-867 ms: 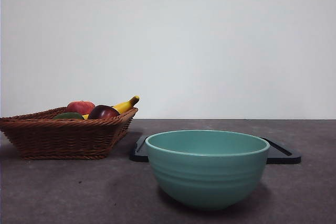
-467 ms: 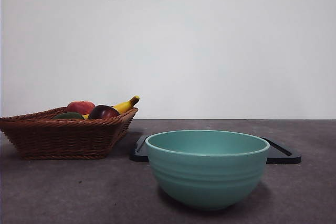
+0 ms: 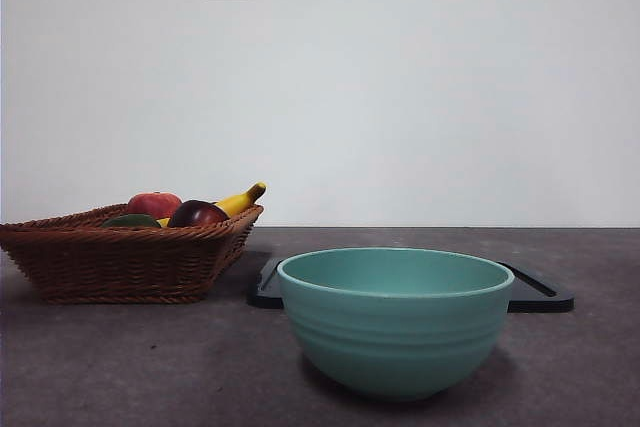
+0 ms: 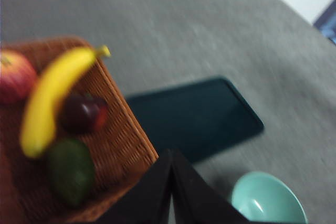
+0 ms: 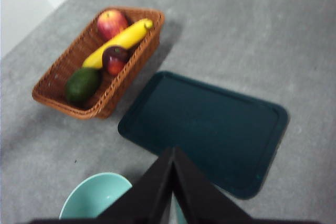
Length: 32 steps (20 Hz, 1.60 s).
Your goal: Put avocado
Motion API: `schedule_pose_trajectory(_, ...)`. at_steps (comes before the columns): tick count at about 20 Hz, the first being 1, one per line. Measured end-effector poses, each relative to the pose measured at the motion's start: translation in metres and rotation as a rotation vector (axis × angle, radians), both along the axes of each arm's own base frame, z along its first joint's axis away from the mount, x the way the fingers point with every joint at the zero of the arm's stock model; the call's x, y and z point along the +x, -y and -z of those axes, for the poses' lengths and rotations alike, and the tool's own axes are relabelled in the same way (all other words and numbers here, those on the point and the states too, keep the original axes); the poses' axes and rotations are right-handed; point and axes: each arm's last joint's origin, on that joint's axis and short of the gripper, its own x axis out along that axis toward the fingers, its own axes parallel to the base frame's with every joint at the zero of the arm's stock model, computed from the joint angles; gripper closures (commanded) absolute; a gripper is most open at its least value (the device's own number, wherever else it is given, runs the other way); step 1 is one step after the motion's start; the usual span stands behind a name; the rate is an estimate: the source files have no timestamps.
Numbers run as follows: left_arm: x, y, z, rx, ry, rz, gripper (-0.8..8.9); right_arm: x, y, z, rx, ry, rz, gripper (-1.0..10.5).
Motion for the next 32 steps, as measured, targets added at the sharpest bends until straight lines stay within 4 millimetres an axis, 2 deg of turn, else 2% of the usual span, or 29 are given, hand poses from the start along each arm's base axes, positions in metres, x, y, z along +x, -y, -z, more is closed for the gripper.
schedule_pose_trajectory(5, 0.001, 0.0, 0.0, -0.002, 0.007, 0.003, 7.84, 0.0, 0.001, 0.0, -0.03, 0.012, 0.018, 9.4)
schedule_pose_trajectory(7, 0.001, 0.0, 0.0, -0.002, 0.006, 0.004, 6.02, 0.001, 0.002, 0.001, -0.069, 0.015, 0.064, 9.3)
schedule_pose_trajectory(8, 0.001, 0.0, 0.0, -0.002, 0.006, 0.004, 4.47, 0.001, 0.003, 0.001, -0.086, 0.019, 0.083, 8.7)
schedule_pose_trajectory(9, 0.001, 0.0, 0.0, -0.002, 0.006, 0.004, 3.19, 0.001, 0.003, 0.001, -0.095, 0.021, 0.092, 7.7)
schedule_pose_trajectory(10, 0.0, 0.0, 0.0, -0.002, 0.007, 0.004, 2.38, 0.001, 0.004, 0.001, -0.104, 0.024, 0.097, 6.3)
schedule_pose_trajectory(11, 0.001, 0.0, 0.0, 0.001, 0.009, 0.005, 2.09, 0.001, 0.004, 0.001, -0.107, 0.026, 0.095, 5.1)
schedule_pose_trajectory(12, 0.001, 0.0, 0.0, 0.002, 0.01, 0.006, 2.1, 0.001, 0.004, 0.001, -0.109, 0.028, 0.094, 4.0)
schedule_pose_trajectory(13, 0.001, 0.0, 0.0, 0.004, 0.012, 0.007, 2.11, 0.001, 0.004, 0.001, -0.11, 0.028, 0.094, 3.9)
schedule_pose_trajectory(22, 0.001, 0.0, -0.001, -0.001, 0.005, 0.0, 2.21, 0.001, 0.004, 0.001, -0.11, 0.032, 0.092, 3.9)
schedule_pose_trajectory(24, 0.005, 0.0, -0.007, -0.003, -0.007, -0.037, 2.21, 0.001, 0.004, 0.001, -0.11, 0.032, 0.092, 3.9)
schedule_pose_trajectory(28, 0.03, 0.003, -0.026, 0.056, -0.139, -0.115, 2.25, 0.001, 0.004, 0.001, -0.11, 0.032, 0.092, 3.9)
schedule_pose_trajectory(32, 0.075, 0.014, -0.022, 0.162, -0.366, -0.149, 2.25, 0.001, 0.004, 0.001, -0.11, 0.032, 0.092, 3.9)
